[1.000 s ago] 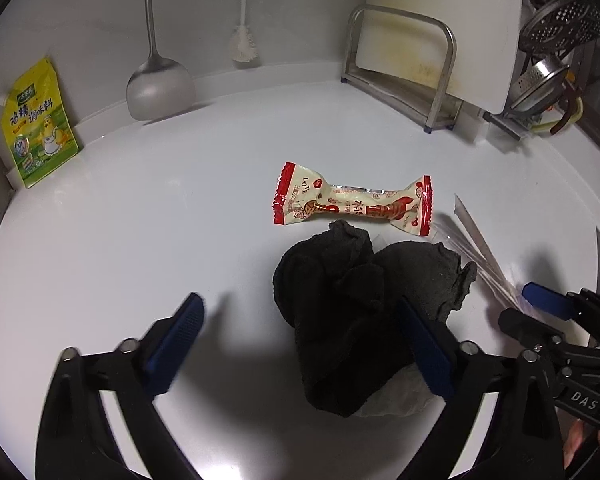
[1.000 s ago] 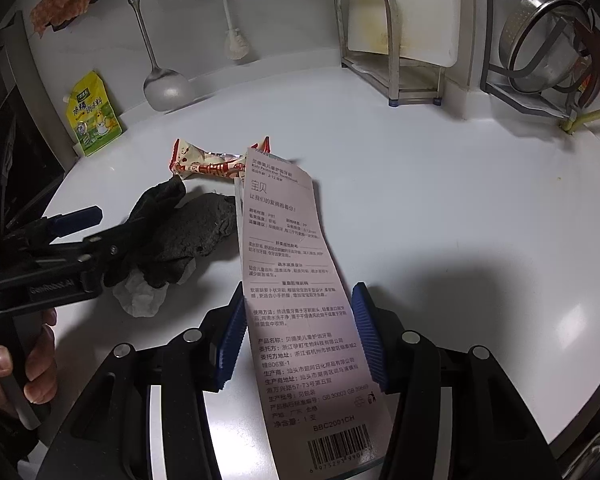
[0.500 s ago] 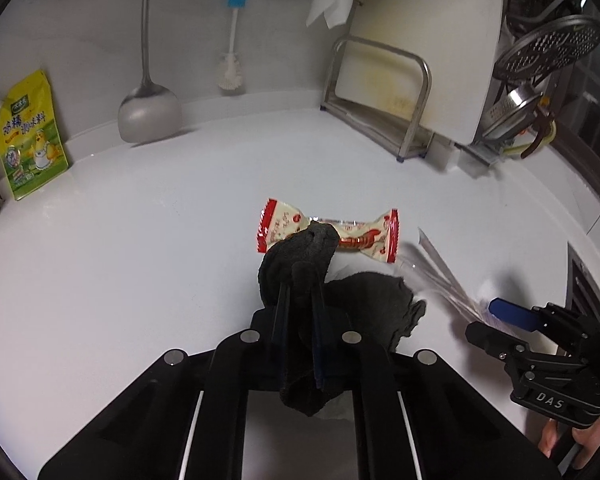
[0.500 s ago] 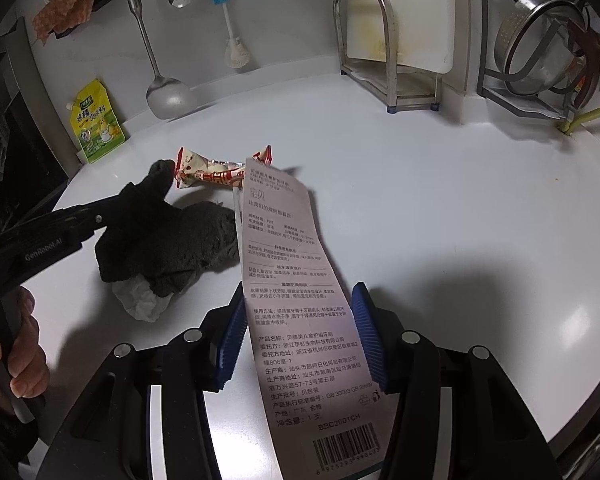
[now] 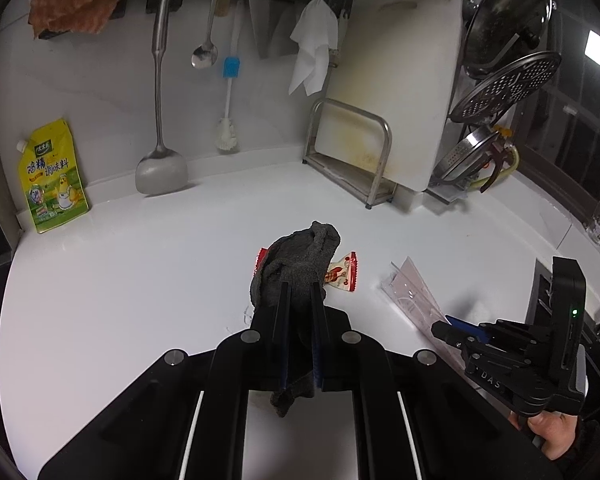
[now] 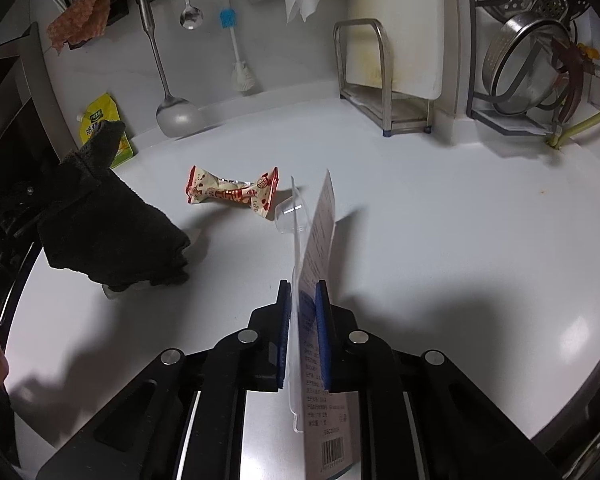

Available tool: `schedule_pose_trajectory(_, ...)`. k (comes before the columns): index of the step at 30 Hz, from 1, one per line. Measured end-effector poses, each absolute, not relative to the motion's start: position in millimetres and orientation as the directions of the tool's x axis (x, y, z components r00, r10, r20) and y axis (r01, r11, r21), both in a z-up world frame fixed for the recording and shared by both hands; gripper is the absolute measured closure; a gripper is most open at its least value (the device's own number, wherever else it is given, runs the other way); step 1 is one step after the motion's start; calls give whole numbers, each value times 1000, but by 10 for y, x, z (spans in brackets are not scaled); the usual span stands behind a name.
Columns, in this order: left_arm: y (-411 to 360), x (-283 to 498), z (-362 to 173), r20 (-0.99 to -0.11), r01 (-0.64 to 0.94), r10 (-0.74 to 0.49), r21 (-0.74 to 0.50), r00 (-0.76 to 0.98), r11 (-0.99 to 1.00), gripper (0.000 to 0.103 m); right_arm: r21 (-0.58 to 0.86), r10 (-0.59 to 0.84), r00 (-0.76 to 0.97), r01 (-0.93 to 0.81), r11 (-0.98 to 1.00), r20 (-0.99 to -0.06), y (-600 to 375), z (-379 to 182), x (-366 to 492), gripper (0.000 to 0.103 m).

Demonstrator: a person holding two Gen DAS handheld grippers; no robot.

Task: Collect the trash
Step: 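Grasp the dark grey cloth with the left gripper while the right holds the sheet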

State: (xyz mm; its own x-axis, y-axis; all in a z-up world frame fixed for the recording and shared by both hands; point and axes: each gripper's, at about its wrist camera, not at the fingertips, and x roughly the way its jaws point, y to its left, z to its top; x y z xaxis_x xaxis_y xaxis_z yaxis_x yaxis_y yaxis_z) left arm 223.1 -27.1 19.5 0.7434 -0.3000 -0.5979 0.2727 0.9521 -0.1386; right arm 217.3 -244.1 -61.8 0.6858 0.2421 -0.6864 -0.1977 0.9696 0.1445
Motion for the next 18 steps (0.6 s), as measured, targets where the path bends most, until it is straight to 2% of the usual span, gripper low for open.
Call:
schedule_pose_trajectory(11,-171,1981,584,-526,293,-318,-133,789,947,94,156,237,736,-179,971,-634,-2461,-448,1866,92)
schedule_pose_trajectory(18,-204,1545,576,-516,320,-326,-103,792,942,94,169,227,755,-155,973,-615,-2426,-336,1471,92)
